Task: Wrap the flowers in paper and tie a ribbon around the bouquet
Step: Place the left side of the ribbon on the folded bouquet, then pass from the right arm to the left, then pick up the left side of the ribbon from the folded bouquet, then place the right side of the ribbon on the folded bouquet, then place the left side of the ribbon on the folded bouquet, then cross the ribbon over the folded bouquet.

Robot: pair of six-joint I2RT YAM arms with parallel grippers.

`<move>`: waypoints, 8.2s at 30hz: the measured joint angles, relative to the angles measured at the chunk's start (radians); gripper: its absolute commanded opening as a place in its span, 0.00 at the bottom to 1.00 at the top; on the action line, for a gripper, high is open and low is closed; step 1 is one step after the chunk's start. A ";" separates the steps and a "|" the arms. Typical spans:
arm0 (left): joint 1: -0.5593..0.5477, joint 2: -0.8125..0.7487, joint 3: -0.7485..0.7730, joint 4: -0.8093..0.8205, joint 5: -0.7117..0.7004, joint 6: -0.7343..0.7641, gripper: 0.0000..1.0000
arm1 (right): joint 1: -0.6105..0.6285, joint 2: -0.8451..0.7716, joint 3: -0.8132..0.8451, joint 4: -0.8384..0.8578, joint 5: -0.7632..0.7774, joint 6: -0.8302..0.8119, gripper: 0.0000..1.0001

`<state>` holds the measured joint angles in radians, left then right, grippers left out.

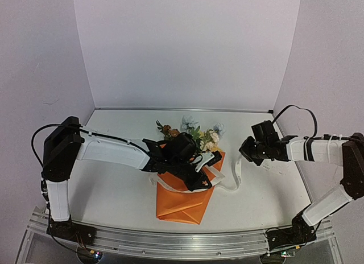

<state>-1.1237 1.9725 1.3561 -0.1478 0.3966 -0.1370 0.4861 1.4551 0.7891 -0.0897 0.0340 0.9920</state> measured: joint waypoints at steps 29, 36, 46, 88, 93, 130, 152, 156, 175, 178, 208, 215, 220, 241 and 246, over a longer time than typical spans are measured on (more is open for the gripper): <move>0.444 -0.110 -0.278 0.625 0.223 -0.605 0.77 | 0.138 0.293 0.378 0.008 -0.370 -0.284 0.00; 0.430 -0.005 -0.145 0.618 0.323 -0.685 0.78 | 0.187 0.297 0.381 0.005 -0.395 -0.358 0.00; 0.430 0.156 -0.031 0.594 0.424 -0.798 0.77 | 0.251 0.297 0.359 0.015 -0.387 -0.440 0.00; 0.387 0.268 0.134 0.400 0.293 -0.805 0.00 | 0.345 0.017 0.170 -0.249 -0.112 -0.237 0.50; 0.387 0.267 0.133 0.403 0.281 -0.805 0.00 | 0.423 0.004 0.079 -0.307 -0.059 -0.112 0.56; 0.383 0.260 0.115 0.386 0.245 -0.792 0.00 | 0.601 0.139 0.181 -0.416 0.054 0.085 0.00; 0.382 -0.001 -0.045 0.262 0.089 -0.633 0.00 | 0.322 0.097 0.586 -0.564 0.140 -0.094 0.00; 0.382 -0.065 -0.095 0.246 0.041 -0.598 0.00 | 0.298 0.119 0.643 -0.564 0.144 -0.129 0.00; 0.354 -0.361 -0.443 0.200 -0.247 -0.615 0.00 | 0.290 0.428 0.714 -0.555 0.077 -0.154 0.00; 0.335 -0.412 -0.492 0.208 -0.336 -0.648 0.00 | 0.296 0.446 0.728 -0.554 0.064 -0.156 0.00; 0.272 -0.715 -0.744 0.108 -0.687 -0.802 0.58 | 0.276 0.516 0.841 -0.556 0.015 -0.203 0.03; 0.279 -0.607 -0.533 0.149 -0.431 -0.513 0.61 | 0.282 0.546 0.878 -0.571 -0.014 -0.214 0.20; 0.272 -0.412 -0.378 0.227 -0.209 -0.397 0.62 | 0.288 0.537 0.834 -0.560 -0.028 -0.210 0.23; 0.175 0.186 0.273 -0.031 -0.088 -0.277 0.51 | 0.223 0.040 0.257 -0.483 0.046 -0.157 0.46; 0.165 0.277 0.378 -0.147 -0.143 -0.270 0.42 | 0.223 0.014 0.189 -0.465 0.050 -0.157 0.47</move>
<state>-0.9588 2.2493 1.7340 -0.2948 0.2532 -0.4074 0.7094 1.4689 0.9785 -0.5548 0.0843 0.8352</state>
